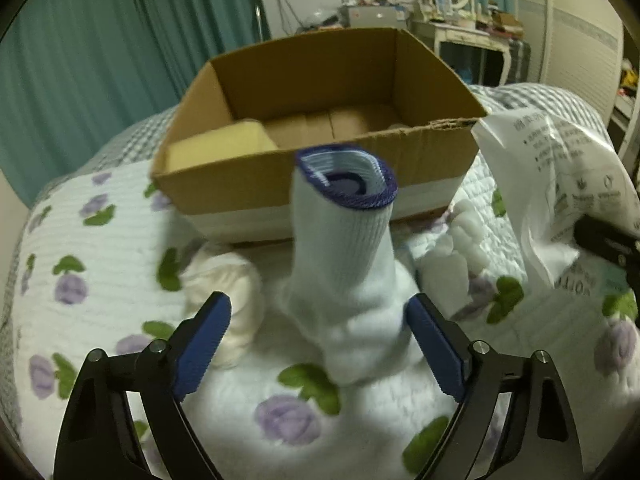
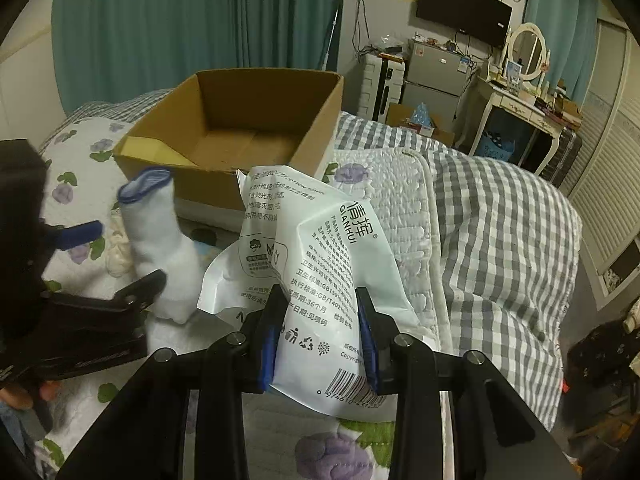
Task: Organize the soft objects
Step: 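Grasp the white sock by its cuff with the left gripper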
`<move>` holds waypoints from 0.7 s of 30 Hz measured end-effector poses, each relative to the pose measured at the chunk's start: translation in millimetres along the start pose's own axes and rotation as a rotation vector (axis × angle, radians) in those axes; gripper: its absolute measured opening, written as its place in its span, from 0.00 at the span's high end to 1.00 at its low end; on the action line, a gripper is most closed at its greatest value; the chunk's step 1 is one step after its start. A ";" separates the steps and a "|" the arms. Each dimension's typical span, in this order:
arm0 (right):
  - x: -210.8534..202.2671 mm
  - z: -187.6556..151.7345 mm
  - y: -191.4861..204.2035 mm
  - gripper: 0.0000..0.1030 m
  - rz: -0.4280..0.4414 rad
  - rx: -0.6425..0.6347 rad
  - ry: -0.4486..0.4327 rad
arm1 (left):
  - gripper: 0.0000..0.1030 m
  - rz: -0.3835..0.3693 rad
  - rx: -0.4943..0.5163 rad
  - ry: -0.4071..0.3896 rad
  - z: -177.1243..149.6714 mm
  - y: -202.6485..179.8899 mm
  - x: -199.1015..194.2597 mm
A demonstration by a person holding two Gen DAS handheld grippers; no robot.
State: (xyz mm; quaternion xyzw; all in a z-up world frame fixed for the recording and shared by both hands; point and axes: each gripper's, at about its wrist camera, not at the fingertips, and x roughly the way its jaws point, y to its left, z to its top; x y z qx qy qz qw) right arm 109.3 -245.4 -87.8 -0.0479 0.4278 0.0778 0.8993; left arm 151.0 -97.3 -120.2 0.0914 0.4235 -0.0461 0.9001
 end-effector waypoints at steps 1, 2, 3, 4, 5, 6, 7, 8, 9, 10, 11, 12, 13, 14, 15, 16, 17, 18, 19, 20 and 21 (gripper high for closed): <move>1.9 -0.6 -1.6 0.68 0.005 0.004 0.002 | 0.13 -0.008 -0.002 -0.001 1.6 -1.3 4.5; 4.0 -1.5 -2.3 0.68 0.009 0.005 0.005 | 0.14 -0.012 -0.002 -0.003 2.4 -2.7 6.7; 6.3 -2.0 -3.3 0.68 0.013 0.006 0.007 | 0.20 -0.022 -0.002 -0.003 3.2 -3.8 9.0; 7.3 -2.6 -3.7 0.68 0.016 0.007 0.007 | 0.29 -0.039 -0.001 0.001 4.1 -4.7 10.9; 8.0 -3.1 -5.2 0.68 0.020 0.010 0.006 | 0.34 -0.057 -0.002 0.004 4.5 -5.4 11.9; 7.3 -3.0 -6.2 0.68 0.022 0.013 0.002 | 0.41 -0.074 -0.001 0.006 4.4 -6.2 11.8; 6.7 -3.2 -6.6 0.68 0.022 0.014 -0.001 | 0.47 -0.078 0.007 0.004 4.1 -7.4 10.0; 4.8 -3.4 -6.2 0.68 0.022 0.015 -0.005 | 0.51 -0.078 0.023 0.000 3.4 -8.7 7.7; 2.6 -3.1 -6.4 0.68 0.021 0.015 -0.009 | 0.55 -0.074 0.051 -0.009 2.1 -10.6 3.4; -0.6 -4.4 -6.4 0.68 0.017 0.014 -0.012 | 0.57 -0.069 0.061 -0.016 1.1 -10.2 -0.4; -4.1 -3.9 -7.0 0.68 0.012 0.016 -0.016 | 0.58 -0.070 0.062 -0.016 0.2 -9.2 -3.2; -8.2 -4.2 -7.0 0.68 0.008 0.018 -0.017 | 0.59 -0.072 0.057 -0.012 -0.8 -6.8 -6.7; -11.5 -4.9 -7.0 0.68 0.006 0.019 -0.019 | 0.59 -0.073 0.046 -0.001 -1.6 -2.8 -11.1; -18.3 -4.4 -6.9 0.68 0.006 0.021 -0.026 | 0.60 -0.071 0.037 0.007 -0.6 -0.6 -14.7; -23.6 -3.8 -7.0 0.68 0.011 0.025 -0.033 | 0.60 -0.070 0.025 0.012 -0.7 2.8 -19.9; -28.8 -2.3 -7.4 0.68 0.020 0.032 -0.038 | 0.60 -0.076 0.014 0.012 -0.5 6.2 -27.2; -37.1 -0.6 -7.6 0.68 0.034 0.039 -0.046 | 0.60 -0.086 0.006 0.009 0.2 8.5 -35.2; -44.3 1.0 -7.3 0.68 0.037 0.043 -0.053 | 0.60 -0.094 -0.002 0.000 0.4 11.8 -45.0; -49.3 2.4 -6.2 0.68 0.035 0.043 -0.058 | 0.60 -0.097 -0.005 -0.011 1.4 13.8 -54.9; -57.5 4.7 -4.8 0.68 0.028 0.039 -0.068 | 0.60 -0.095 -0.003 -0.028 4.1 15.9 -65.9; -69.3 8.4 -2.4 0.68 0.017 0.031 -0.084 | 0.60 -0.090 -0.001 -0.045 7.1 15.3 -75.2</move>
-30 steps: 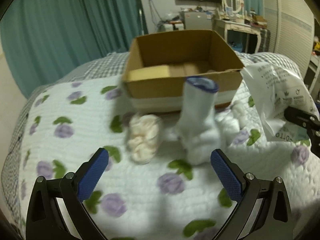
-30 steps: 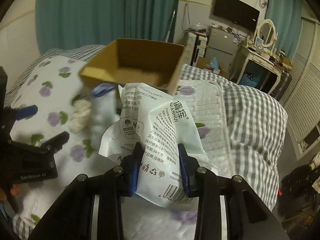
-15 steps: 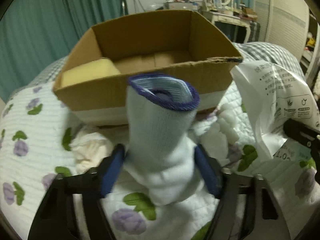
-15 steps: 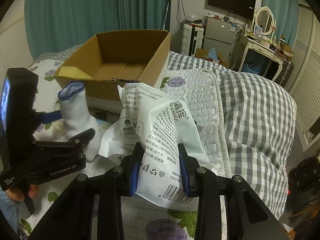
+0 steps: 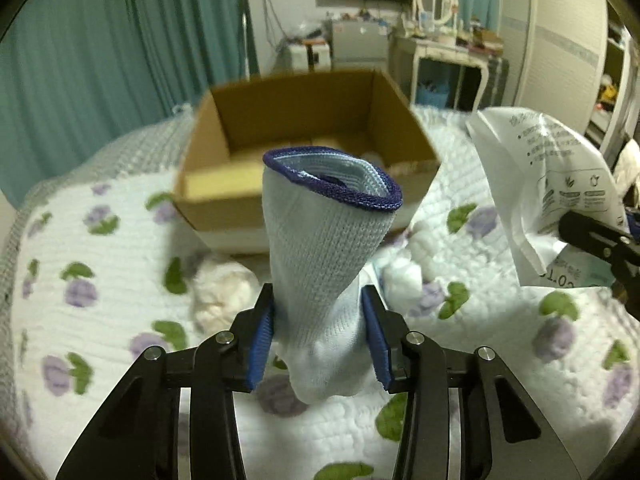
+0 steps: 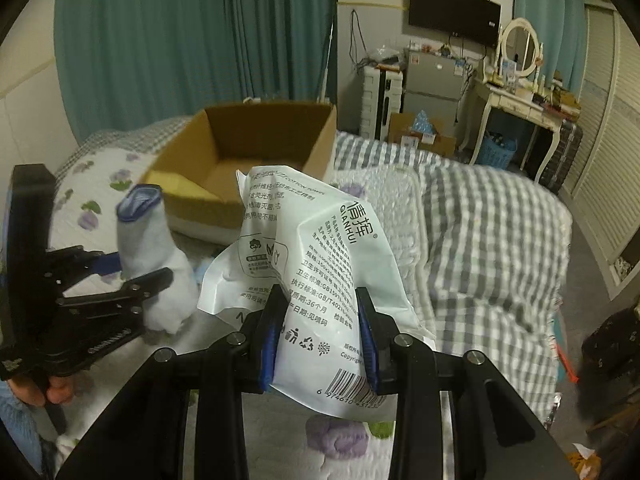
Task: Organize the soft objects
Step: 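Grasp the white sock by its cuff with the left gripper, then carry the sock and plastic bag into the box and open both grippers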
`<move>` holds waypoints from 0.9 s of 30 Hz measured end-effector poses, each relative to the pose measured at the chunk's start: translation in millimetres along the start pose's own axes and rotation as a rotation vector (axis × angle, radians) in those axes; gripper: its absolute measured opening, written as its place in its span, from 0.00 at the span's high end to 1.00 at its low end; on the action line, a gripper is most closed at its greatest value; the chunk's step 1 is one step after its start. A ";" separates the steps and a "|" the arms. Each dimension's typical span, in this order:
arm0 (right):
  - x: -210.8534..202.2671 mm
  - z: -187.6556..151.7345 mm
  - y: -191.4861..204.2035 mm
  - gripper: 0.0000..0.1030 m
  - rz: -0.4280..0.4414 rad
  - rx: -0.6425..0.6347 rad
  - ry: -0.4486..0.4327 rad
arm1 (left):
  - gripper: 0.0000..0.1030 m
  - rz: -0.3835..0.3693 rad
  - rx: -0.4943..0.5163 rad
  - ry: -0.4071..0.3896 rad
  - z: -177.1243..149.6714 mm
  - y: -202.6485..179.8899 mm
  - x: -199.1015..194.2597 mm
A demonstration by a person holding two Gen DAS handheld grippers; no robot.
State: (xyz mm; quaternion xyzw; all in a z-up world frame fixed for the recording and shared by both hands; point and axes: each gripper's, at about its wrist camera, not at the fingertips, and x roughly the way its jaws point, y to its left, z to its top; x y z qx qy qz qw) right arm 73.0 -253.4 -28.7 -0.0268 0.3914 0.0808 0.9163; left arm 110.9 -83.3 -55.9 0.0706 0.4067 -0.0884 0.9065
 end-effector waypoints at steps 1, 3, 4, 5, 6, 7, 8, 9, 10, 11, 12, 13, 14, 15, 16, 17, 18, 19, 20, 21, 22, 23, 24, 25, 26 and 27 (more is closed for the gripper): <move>-8.8 3.4 2.4 0.68 -0.005 -0.004 -0.013 | 0.60 0.004 0.005 -0.020 4.2 0.4 -11.0; -24.5 11.0 6.9 0.68 -0.008 -0.011 -0.037 | 0.60 0.006 0.013 -0.055 11.2 3.4 -30.8; -32.8 16.0 10.2 0.68 -0.008 -0.018 -0.051 | 0.60 0.009 0.018 -0.073 15.8 5.1 -40.8; -37.7 18.8 12.0 0.68 -0.009 -0.023 -0.059 | 0.60 0.015 0.025 -0.093 20.7 6.7 -51.3; -44.4 24.2 15.8 0.68 -0.012 -0.031 -0.072 | 0.60 0.021 0.030 -0.108 25.4 8.9 -57.9; -50.0 30.0 19.8 0.68 -0.008 -0.038 -0.084 | 0.60 0.025 0.037 -0.120 30.2 9.5 -63.0; -52.6 34.1 22.8 0.68 -0.004 -0.042 -0.092 | 0.60 0.030 0.044 -0.129 35.7 11.2 -67.8; -56.3 41.9 27.6 0.68 -0.002 -0.052 -0.105 | 0.60 0.039 0.050 -0.130 42.0 13.6 -70.5; -58.2 47.7 31.6 0.68 -0.002 -0.063 -0.113 | 0.60 0.051 0.052 -0.126 48.3 16.8 -72.1; -58.8 54.1 35.2 0.68 -0.002 -0.070 -0.122 | 0.60 0.056 0.047 -0.127 54.3 19.9 -73.6; -58.3 61.7 38.6 0.68 0.000 -0.075 -0.129 | 0.60 0.047 0.039 -0.131 62.2 26.1 -73.6; -57.4 67.1 41.0 0.68 0.002 -0.076 -0.131 | 0.60 0.038 0.032 -0.133 68.7 30.3 -71.7; -54.5 75.4 43.5 0.68 0.004 -0.073 -0.133 | 0.60 0.031 0.025 -0.135 75.4 34.8 -68.9; -50.3 85.4 46.4 0.68 0.009 -0.071 -0.139 | 0.60 0.032 0.019 -0.136 82.4 38.9 -64.9; -45.4 92.7 49.0 0.68 0.015 -0.073 -0.140 | 0.60 0.041 0.017 -0.136 89.4 43.2 -58.9; -37.9 101.4 52.1 0.68 0.022 -0.077 -0.137 | 0.60 0.057 0.020 -0.137 98.2 47.1 -50.7; -28.4 110.9 55.8 0.68 0.025 -0.083 -0.135 | 0.60 0.066 0.022 -0.136 104.5 50.3 -43.3; -20.4 117.9 59.1 0.68 0.024 -0.088 -0.132 | 0.60 0.070 0.025 -0.131 109.3 52.0 -35.8; -7.5 127.3 63.2 0.68 0.024 -0.099 -0.127 | 0.60 0.072 0.026 -0.127 113.2 53.9 -28.3; 1.9 132.9 65.5 0.68 0.026 -0.104 -0.124 | 0.60 0.076 0.030 -0.120 119.1 55.6 -16.5; 14.6 140.0 68.2 0.68 0.030 -0.109 -0.120 | 0.60 0.083 0.040 -0.117 123.4 56.9 -6.6; 26.3 145.3 70.1 0.68 0.033 -0.111 -0.117 | 0.60 0.092 0.046 -0.116 127.1 58.5 1.5; 39.4 149.7 71.3 0.68 0.036 -0.112 -0.111 | 0.60 0.100 0.054 -0.115 130.8 59.1 11.8; 49.0 152.5 71.7 0.68 0.038 -0.113 -0.106 | 0.60 0.103 0.058 -0.115 134.0 60.2 22.4; 62.3 155.0 72.0 0.68 0.042 -0.113 -0.097 | 0.60 0.103 0.062 -0.111 136.4 61.2 32.1; 80.6 157.3 72.4 0.68 0.049 -0.109 -0.082 | 0.60 0.102 0.063 -0.106 138.2 62.5 42.1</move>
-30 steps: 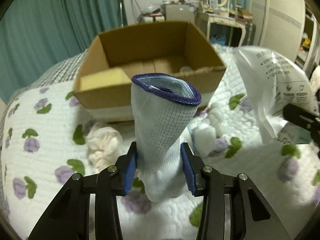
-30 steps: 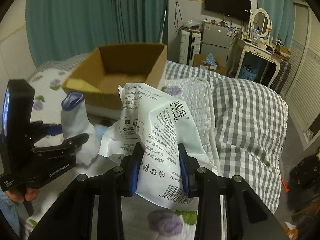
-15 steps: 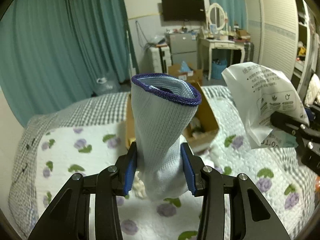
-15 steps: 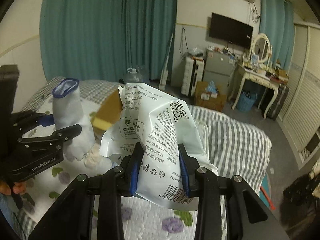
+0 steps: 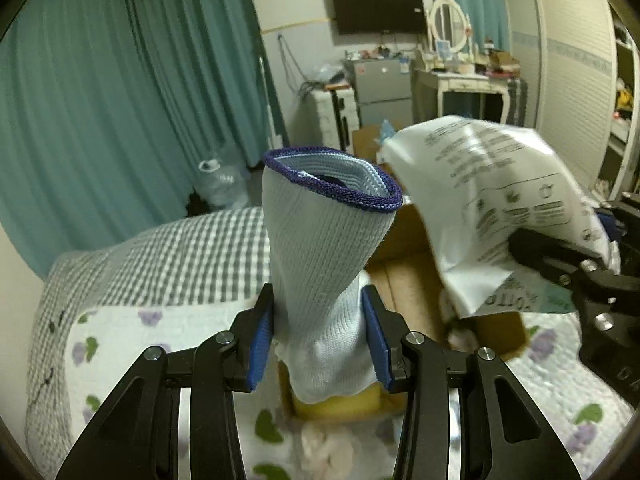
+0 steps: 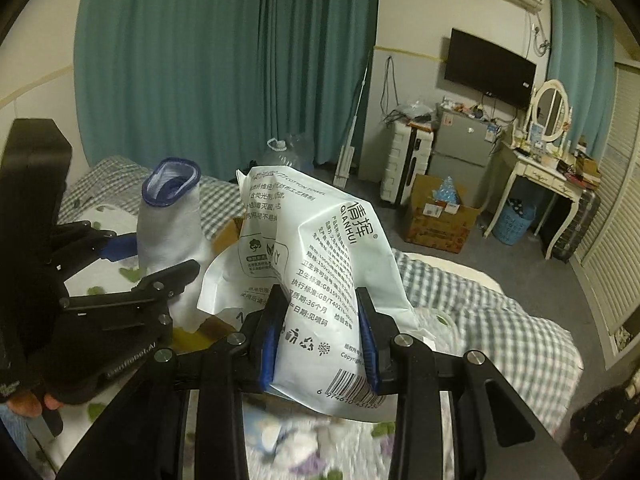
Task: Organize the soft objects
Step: 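Carry the sock and plastic bag into the box and open both grippers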
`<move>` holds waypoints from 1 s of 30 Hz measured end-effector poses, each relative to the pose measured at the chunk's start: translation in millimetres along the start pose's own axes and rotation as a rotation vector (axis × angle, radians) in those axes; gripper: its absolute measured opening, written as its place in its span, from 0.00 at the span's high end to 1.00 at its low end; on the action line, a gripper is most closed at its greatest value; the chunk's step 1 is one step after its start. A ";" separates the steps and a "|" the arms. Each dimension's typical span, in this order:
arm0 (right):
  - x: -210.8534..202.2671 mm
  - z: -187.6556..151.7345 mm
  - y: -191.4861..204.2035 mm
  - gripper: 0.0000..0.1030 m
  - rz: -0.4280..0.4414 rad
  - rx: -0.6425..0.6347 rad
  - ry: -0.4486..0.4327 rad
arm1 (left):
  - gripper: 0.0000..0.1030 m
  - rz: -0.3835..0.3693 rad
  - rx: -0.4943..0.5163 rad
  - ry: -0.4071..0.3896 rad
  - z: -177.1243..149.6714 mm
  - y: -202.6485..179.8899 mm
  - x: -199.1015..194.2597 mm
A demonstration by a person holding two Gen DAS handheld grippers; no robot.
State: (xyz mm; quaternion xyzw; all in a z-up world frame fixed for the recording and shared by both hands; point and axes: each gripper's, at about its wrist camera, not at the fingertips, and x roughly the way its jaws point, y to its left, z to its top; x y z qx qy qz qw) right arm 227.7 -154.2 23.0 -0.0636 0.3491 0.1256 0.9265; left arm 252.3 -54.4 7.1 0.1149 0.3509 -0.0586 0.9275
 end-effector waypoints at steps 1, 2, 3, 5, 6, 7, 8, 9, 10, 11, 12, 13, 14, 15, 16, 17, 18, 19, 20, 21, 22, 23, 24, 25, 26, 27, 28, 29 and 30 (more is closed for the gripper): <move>12.0 -0.3 -1.0 0.68 0.003 0.004 0.009 | 0.60 -0.004 0.002 0.005 -0.2 -0.2 11.3; 27.6 -1.4 -1.7 0.68 0.007 0.009 0.022 | 0.60 -0.004 0.004 0.010 -0.7 -0.8 19.3; 38.6 -2.5 -4.3 0.68 0.011 0.012 0.033 | 0.60 -0.001 0.009 0.017 -1.9 -1.8 29.9; 63.2 -6.1 -5.8 0.68 0.021 0.015 0.061 | 0.59 0.007 0.018 0.033 -4.8 -3.6 44.2; 70.8 -9.4 -6.7 0.68 0.022 0.016 0.069 | 0.59 0.004 0.019 0.040 -6.2 -3.9 50.2; 78.8 -12.0 -7.4 0.68 0.023 0.017 0.075 | 0.59 -0.005 0.017 0.046 -7.2 -4.1 54.2; 85.0 -12.8 -8.4 0.68 0.028 0.018 0.080 | 0.59 -0.018 0.018 0.053 -8.6 -4.9 58.1; 90.7 -14.4 -7.4 0.68 0.031 0.018 0.082 | 0.57 -0.024 0.024 0.055 -9.4 -6.0 58.8; 92.0 -17.2 -9.0 0.68 0.032 0.017 0.080 | 0.55 -0.026 0.036 0.055 -10.2 -8.5 59.4; 93.2 -17.9 -7.9 0.66 0.033 0.015 0.076 | 0.55 -0.023 0.049 0.051 -10.6 -11.2 58.2; 93.2 -18.4 -7.2 0.63 0.040 0.018 0.073 | 0.55 -0.009 0.056 0.045 -10.1 -13.5 56.2; 90.2 -19.6 -7.2 0.63 0.040 0.025 0.075 | 0.54 0.007 0.064 0.042 -11.7 -15.3 54.3; 86.8 -19.1 -10.2 0.58 0.045 0.045 0.070 | 0.53 0.017 0.070 0.043 -11.7 -15.5 51.7; 83.0 -17.2 -15.3 0.45 0.053 0.067 0.062 | 0.51 0.020 0.066 0.044 -11.5 -14.7 49.3; 78.1 -16.4 -17.9 0.35 0.056 0.085 0.056 | 0.50 0.016 0.054 0.046 -11.0 -11.5 46.0; 70.3 -15.1 -21.8 0.22 0.049 0.110 0.043 | 0.49 0.013 0.041 0.049 -11.1 -8.0 42.2; 58.4 -12.8 -26.6 0.20 0.041 0.134 0.028 | 0.48 0.015 0.029 0.049 -10.7 -4.7 36.7; 51.3 -11.0 -28.6 0.20 0.042 0.145 0.024 | 0.46 0.016 0.016 0.047 -9.9 -2.6 28.5; 38.2 -8.1 -32.2 0.20 0.033 0.157 0.017 | 0.39 0.011 0.005 0.041 -9.2 1.1 18.5; 26.2 -5.9 -33.5 0.18 0.015 0.156 0.007 | 0.35 0.009 -0.004 0.034 -8.7 4.3 10.7; 15.8 -3.4 -33.6 0.17 -0.002 0.150 -0.002 | 0.27 0.011 -0.009 0.024 -7.9 6.4 2.0; 2.5 -0.3 -32.7 0.16 -0.023 0.139 -0.015 | 0.21 0.018 -0.014 0.000 -7.1 9.5 -13.6; -11.9 1.9 -31.8 0.16 -0.040 0.129 -0.029 | 0.19 0.023 -0.016 -0.015 -6.1 10.5 -22.4; -23.3 3.4 -32.0 0.15 -0.051 0.123 -0.038 | 0.16 0.030 -0.017 -0.034 -5.7 12.7 -36.5; -39.4 3.9 -31.1 0.14 -0.066 0.118 -0.051 | 0.14 0.033 -0.018 -0.046 -5.2 14.7 -46.1; -53.2 5.0 -30.2 0.12 -0.078 0.116 -0.062 | 0.13 0.034 -0.019 -0.057 -5.3 17.1 -61.1; -63.9 8.5 -30.7 0.11 -0.090 0.114 -0.072 | 0.12 0.035 -0.021 -0.064 -5.7 18.7 -69.6; -80.3 8.6 -29.5 0.09 -0.108 0.110 -0.087 | 0.11 0.035 -0.022 -0.072 -6.6 20.8 -81.7; -91.0 9.4 -28.4 0.08 -0.120 0.106 -0.095 | 0.10 0.039 -0.023 -0.079 -7.3 23.7 -91.1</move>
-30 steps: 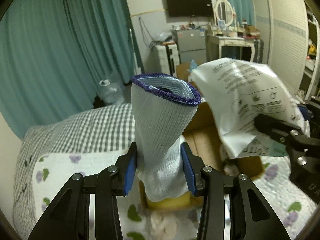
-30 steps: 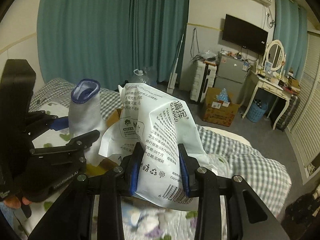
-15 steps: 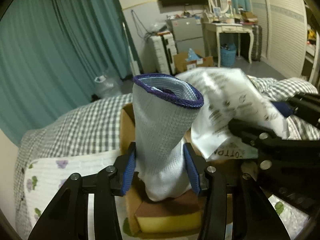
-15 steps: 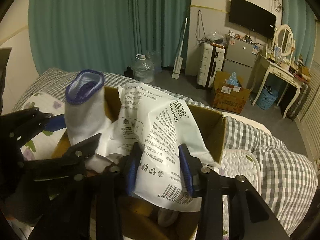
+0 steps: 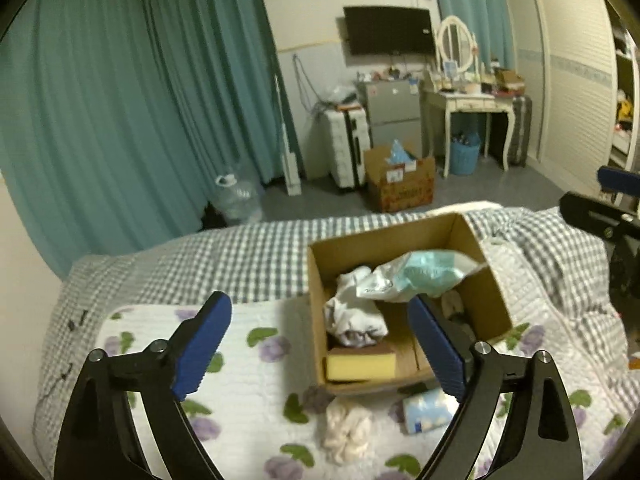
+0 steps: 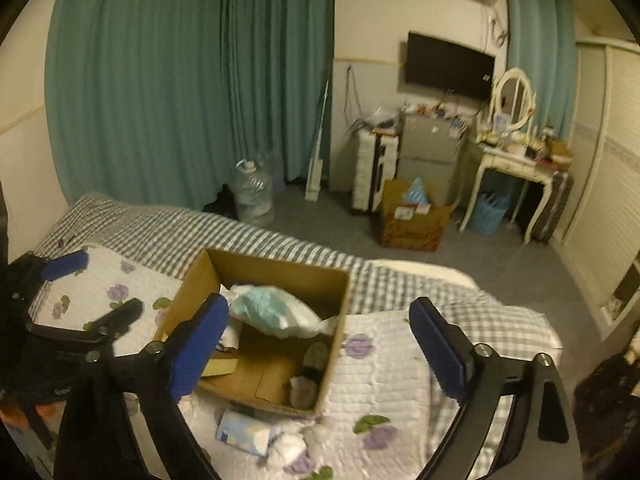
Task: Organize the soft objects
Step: 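Carry the sock and plastic bag into the box and open both grippers, then grasp the cream lace cloth with the left gripper while the right grasps white cotton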
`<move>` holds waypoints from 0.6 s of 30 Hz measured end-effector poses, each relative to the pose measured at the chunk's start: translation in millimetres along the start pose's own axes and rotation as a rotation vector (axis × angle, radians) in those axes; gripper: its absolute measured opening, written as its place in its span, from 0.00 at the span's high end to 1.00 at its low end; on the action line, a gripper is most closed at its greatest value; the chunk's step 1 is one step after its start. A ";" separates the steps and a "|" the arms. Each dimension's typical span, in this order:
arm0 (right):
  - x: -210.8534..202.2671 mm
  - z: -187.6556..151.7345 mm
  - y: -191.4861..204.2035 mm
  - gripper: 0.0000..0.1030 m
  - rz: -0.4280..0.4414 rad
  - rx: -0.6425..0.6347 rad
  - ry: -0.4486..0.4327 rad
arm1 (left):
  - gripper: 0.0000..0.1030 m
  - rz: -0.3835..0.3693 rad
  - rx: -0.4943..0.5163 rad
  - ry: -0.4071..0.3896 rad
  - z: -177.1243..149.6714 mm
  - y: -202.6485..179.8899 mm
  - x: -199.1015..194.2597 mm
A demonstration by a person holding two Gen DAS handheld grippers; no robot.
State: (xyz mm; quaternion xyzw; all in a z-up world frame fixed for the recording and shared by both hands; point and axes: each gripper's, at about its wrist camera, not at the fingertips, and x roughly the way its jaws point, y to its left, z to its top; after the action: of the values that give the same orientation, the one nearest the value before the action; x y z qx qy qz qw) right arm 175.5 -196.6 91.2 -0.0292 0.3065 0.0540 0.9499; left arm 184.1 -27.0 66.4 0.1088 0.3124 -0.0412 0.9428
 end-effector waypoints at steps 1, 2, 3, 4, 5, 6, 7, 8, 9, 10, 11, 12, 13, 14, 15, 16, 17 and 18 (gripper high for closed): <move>-12.3 0.3 1.5 0.07 -0.012 -0.005 -0.009 | 0.10 0.003 -0.001 -0.008 -0.9 2.0 -9.4; -26.2 -0.3 2.7 0.03 -0.026 -0.010 -0.020 | 0.10 0.005 -0.001 -0.015 -2.2 4.2 -17.9; -36.7 -2.7 5.2 0.00 -0.034 -0.015 -0.028 | 0.10 0.004 -0.003 -0.021 -3.3 6.1 -25.1; -46.7 -5.4 7.5 0.00 -0.044 -0.022 -0.034 | 0.09 -0.002 -0.004 -0.026 -6.2 8.0 -31.0; -52.4 -9.1 9.9 0.00 -0.055 -0.030 -0.030 | 0.09 -0.014 -0.005 -0.033 -9.3 9.7 -38.1; -58.3 -14.4 13.5 0.00 -0.073 -0.044 -0.020 | 0.09 -0.020 -0.008 -0.040 -11.5 9.5 -41.8; -61.6 -17.6 14.8 0.00 -0.081 -0.048 -0.017 | 0.09 -0.021 -0.012 -0.044 -14.7 10.1 -45.2; -64.3 -24.2 16.5 0.00 -0.086 -0.050 -0.015 | 0.09 -0.020 -0.016 -0.045 -19.8 11.0 -47.2; -64.7 -29.8 18.5 0.00 -0.085 -0.046 -0.007 | 0.09 -0.020 -0.020 -0.040 -23.4 10.9 -47.1; -63.8 -36.8 20.2 0.00 -0.077 -0.036 0.000 | 0.09 -0.020 -0.024 -0.035 -28.5 11.3 -46.7; -63.5 -42.5 19.2 0.00 -0.071 -0.026 0.004 | 0.09 -0.021 -0.030 -0.031 -34.2 11.2 -46.2; -60.6 -49.6 20.1 0.00 -0.061 -0.008 0.009 | 0.09 -0.023 -0.039 -0.028 -41.3 11.0 -44.4; -58.7 -56.2 20.5 0.00 -0.053 0.006 0.014 | 0.09 -0.022 -0.048 -0.025 -47.8 10.8 -42.2; -54.3 -62.7 22.3 0.00 -0.044 0.016 0.020 | 0.09 -0.020 -0.059 -0.019 -55.2 10.7 -36.3; -46.5 -71.1 24.8 0.00 -0.035 0.018 0.027 | 0.09 -0.019 -0.067 -0.019 -62.2 10.1 -36.6; -41.7 -74.6 26.8 0.00 -0.035 0.017 0.031 | 0.07 -0.023 -0.082 -0.016 -68.9 9.6 -33.0; -33.2 -78.8 29.6 0.00 -0.043 0.007 0.035 | 0.01 -0.029 -0.097 -0.015 -73.4 10.0 -27.6; -27.1 -81.1 31.7 0.00 -0.051 0.001 0.037 | 0.00 -0.034 -0.121 -0.016 -77.9 10.7 -21.0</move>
State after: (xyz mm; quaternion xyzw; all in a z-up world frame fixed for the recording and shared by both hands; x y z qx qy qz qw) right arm 102.9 -174.6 40.7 -0.0375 0.3234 0.0293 0.9451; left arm 123.6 1.6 20.1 0.0460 0.3085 -0.0392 0.9493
